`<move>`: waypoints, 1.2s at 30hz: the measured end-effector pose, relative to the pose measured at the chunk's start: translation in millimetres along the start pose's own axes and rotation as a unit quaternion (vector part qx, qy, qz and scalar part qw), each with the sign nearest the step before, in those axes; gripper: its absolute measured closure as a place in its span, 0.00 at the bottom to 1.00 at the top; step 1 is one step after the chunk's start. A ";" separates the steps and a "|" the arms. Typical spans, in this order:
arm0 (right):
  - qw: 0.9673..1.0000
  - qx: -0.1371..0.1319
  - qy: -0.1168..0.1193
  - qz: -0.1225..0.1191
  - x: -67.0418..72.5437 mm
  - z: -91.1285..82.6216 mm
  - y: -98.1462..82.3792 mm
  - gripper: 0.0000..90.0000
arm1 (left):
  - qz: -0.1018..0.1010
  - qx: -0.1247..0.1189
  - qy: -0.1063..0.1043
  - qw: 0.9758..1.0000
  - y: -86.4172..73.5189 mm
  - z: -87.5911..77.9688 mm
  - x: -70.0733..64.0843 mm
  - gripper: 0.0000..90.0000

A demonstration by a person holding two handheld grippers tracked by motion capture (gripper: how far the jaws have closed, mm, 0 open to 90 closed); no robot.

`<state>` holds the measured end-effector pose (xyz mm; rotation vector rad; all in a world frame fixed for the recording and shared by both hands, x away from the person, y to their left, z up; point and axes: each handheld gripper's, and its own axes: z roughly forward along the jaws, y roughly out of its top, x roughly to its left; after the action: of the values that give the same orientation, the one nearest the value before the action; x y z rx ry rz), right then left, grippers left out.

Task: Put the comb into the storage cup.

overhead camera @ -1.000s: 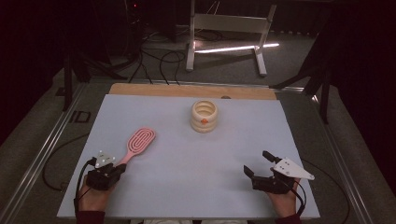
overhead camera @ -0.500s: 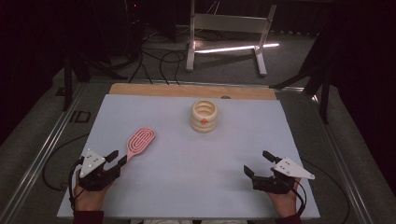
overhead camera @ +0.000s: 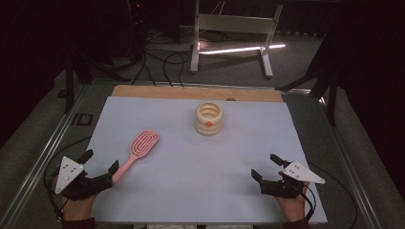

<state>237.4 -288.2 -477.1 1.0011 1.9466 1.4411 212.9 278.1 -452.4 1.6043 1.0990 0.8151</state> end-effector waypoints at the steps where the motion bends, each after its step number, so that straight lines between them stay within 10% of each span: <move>1: 1.000 -0.003 0.002 0.004 -0.7 -0.6 -0.4 0.09 | -0.002 0.001 -0.003 1.000 -0.4 0.6 0.4 0.01; 19: 1.000 -0.009 -0.001 0.006 -2.0 -1.9 -2.5 0.09 | 0.010 0.015 -0.001 1.000 -2.0 7.7 -4.6 0.00; 36: 1.000 -0.006 -0.010 0.009 -2.5 -2.0 -3.1 0.09 | 0.003 0.107 -0.008 0.994 4.7 32.8 -7.2 0.00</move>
<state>236.6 -291.9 -479.5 1.0267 1.9176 1.4465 240.8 259.5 -457.3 1.7893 1.2023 0.7060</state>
